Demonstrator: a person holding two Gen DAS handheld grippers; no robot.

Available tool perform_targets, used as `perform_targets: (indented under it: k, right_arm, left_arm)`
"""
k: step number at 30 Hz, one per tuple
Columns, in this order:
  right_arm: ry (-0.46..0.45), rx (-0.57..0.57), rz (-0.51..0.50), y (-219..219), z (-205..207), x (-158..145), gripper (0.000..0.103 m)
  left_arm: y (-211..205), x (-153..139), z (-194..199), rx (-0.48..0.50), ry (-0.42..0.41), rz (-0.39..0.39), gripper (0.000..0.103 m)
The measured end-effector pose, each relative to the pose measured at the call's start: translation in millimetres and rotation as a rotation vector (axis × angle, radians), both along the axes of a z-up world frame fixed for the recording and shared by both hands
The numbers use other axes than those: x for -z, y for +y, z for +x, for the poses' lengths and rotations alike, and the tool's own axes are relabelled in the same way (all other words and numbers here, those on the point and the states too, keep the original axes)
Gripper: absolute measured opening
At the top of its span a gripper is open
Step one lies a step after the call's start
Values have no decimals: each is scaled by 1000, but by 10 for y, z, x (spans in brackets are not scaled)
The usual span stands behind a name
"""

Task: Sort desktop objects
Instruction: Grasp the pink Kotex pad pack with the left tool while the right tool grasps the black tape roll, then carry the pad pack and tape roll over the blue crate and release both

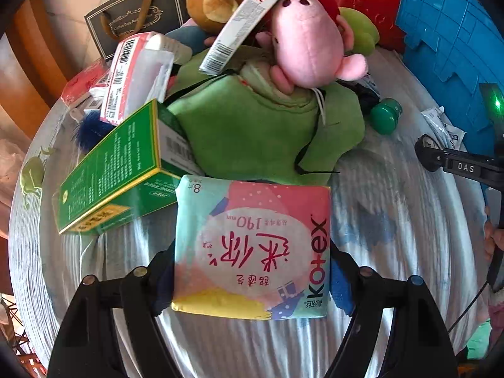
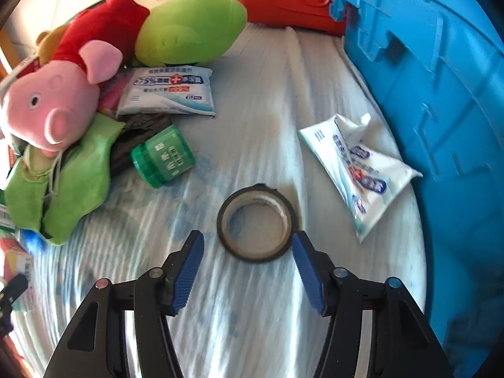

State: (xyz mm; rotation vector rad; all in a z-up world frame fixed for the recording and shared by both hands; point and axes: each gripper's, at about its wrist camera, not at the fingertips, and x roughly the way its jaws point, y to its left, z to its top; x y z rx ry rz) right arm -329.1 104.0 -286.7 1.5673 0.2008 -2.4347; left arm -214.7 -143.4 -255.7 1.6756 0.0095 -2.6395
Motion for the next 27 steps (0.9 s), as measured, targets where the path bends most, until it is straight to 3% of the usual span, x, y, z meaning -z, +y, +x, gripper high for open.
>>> perform_targets:
  k: [4, 10, 17, 23, 27]
  right_arm:
    - [-28, -15, 18, -2, -60, 118, 56]
    - [-7, -28, 0, -7, 79, -24, 56]
    - [47, -83, -43, -102, 470, -495, 56]
    - [157, -158, -87, -299, 925, -1021, 56]
    - [253, -194, -102, -471, 893, -1266, 56]
  left_arm:
    - [112, 41, -45, 20, -11, -6, 78]
    - [179, -7, -60, 38, 5, -12, 78]
    - [254, -194, 12, 51, 53, -11, 78]
    - [362, -580, 128, 63, 151, -23, 78]
    - [472, -869, 168, 79, 215, -23, 78]
